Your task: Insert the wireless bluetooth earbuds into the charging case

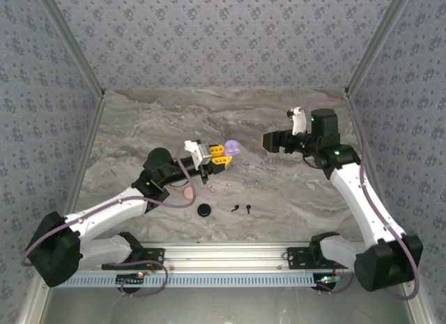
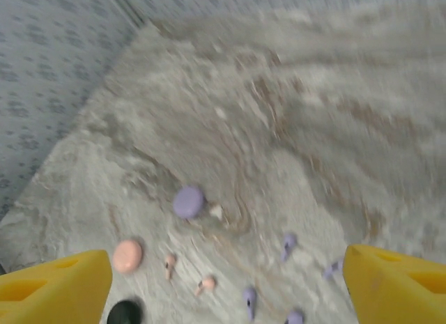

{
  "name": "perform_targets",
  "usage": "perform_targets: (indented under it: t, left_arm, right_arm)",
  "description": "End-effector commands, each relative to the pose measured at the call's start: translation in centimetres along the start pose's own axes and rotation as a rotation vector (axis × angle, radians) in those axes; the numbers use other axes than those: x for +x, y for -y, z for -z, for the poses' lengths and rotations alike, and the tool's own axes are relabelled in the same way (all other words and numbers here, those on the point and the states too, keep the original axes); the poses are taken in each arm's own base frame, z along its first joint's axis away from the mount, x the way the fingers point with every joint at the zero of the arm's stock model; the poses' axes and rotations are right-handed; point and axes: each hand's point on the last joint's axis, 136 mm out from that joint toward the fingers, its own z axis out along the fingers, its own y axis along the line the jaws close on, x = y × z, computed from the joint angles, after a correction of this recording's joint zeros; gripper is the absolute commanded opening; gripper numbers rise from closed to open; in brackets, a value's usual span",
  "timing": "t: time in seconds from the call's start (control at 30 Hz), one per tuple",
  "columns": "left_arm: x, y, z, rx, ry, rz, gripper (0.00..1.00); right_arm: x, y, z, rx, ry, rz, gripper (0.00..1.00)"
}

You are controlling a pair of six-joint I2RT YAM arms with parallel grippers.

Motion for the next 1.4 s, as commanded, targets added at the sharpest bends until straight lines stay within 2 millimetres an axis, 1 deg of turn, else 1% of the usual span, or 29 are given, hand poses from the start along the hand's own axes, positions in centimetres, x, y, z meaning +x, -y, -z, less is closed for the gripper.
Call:
perform_targets:
  t: [0.0,0.1,0.17,0.3,0.47,0.53,0.57,0.73,0.83,0.93,1.13,1.37]
  left_arm:
    - [-2.1,1.3,0.5,0.054,0.046,-0.075,0.0]
    - [-2.5,1.6,0.7,0.066,0.053,-0.076,0.0]
    - [-2.7,1.8,0.7,0.072,0.058,-0.078,0.0]
    - [-3.1,2.1,0.7,0.086,0.065,-0.079,0.0]
    - [-3.3,2.4,0.6,0.095,0.066,-0.08,0.0]
    - [-3.2,2.4,0.6,0.095,0.061,-0.08,0.0]
    - [-3.2,2.3,0.6,0.094,0.058,-0.079,0.0]
    - [-3.1,2.3,0.5,0.092,0.051,-0.073,0.0]
    - [-3.0,2.2,0.5,0.089,0.047,-0.073,0.0]
    - [-3.0,2.3,0.4,0.09,0.042,-0.07,0.0]
    - [-2.9,2.3,0.4,0.088,0.037,-0.07,0.0]
    - [-2.8,2.3,0.4,0.088,0.033,-0.072,0.0]
  right_arm:
    - [3.2,2.9,-1.2,0.131,-0.15,-0.117,0.87]
    - [4.6,4.5,-3.1,0.188,-0.232,-0.128,0.86]
    - [6.1,5.4,-4.2,0.235,-0.311,-0.147,0.85]
    - [7.9,6.9,-6.5,0.294,-0.42,-0.152,0.83]
    - [9.2,8.5,-8.7,0.347,-0.483,-0.174,0.76]
    - [10.3,9.1,-9.6,0.355,-0.515,-0.201,0.71]
    - [9.3,9.0,-10.2,0.351,-0.496,-0.197,0.69]
    - [10.5,9.5,-12.3,0.372,-0.548,-0.204,0.59]
    - [11.2,10.0,-13.2,0.391,-0.575,-0.204,0.55]
    - [11.7,10.3,-13.9,0.406,-0.592,-0.204,0.52]
    - [12.8,10.6,-14.8,0.425,-0.625,-0.201,0.49]
    - [13.5,10.8,-15.4,0.427,-0.646,-0.205,0.43]
